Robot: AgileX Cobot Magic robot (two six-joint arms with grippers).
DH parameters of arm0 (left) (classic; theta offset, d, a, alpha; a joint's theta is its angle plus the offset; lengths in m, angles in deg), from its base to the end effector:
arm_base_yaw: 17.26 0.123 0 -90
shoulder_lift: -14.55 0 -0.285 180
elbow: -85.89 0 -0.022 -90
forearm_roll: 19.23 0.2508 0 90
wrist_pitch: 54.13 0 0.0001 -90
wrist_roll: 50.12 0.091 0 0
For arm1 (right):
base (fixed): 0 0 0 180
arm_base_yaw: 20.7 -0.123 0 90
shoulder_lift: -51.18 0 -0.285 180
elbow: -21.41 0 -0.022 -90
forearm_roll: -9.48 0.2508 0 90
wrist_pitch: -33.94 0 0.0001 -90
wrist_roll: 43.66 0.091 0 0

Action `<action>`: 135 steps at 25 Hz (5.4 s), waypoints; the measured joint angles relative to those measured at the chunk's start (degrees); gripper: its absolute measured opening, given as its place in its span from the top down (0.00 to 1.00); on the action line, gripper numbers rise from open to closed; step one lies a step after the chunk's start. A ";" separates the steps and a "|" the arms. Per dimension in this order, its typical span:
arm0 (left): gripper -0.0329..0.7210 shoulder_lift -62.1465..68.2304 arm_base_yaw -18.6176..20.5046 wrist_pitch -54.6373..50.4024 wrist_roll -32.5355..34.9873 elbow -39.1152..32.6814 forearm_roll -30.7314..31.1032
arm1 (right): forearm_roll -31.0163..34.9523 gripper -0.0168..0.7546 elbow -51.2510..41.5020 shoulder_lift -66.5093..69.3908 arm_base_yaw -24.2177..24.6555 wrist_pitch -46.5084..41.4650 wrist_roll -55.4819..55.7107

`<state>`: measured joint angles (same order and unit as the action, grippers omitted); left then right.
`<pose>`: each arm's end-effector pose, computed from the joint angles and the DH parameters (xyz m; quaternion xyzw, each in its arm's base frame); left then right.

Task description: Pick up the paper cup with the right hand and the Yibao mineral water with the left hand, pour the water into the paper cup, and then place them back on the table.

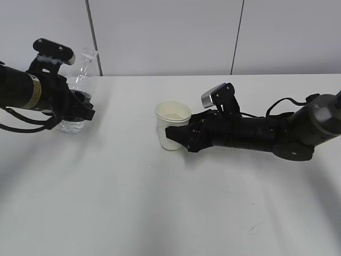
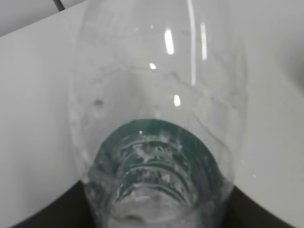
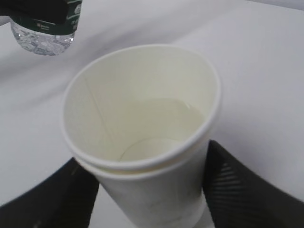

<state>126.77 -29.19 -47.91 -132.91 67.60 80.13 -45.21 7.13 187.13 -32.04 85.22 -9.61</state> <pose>0.3703 -0.0881 0.1807 0.2458 0.8770 -0.0320 0.4116 0.3929 0.1378 0.0853 -0.3095 0.7508 0.3018 0.4994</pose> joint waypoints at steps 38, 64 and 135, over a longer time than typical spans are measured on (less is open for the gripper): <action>0.51 18.36 9.11 40.77 43.52 11.15 -38.97 | 0.07 0.31 0.00 0.00 0.00 0.00 0.00; 0.51 29.65 9.11 52.02 53.59 11.98 -47.78 | 14.40 0.31 0.00 0.00 0.00 0.35 -5.16; 0.53 29.65 9.11 51.66 53.83 12.05 -48.09 | 28.51 0.13 -4.65 2.64 6.41 0.80 -16.62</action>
<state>156.42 -20.08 3.74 -79.07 79.65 32.04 -16.70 2.48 189.76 -25.63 86.02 -26.23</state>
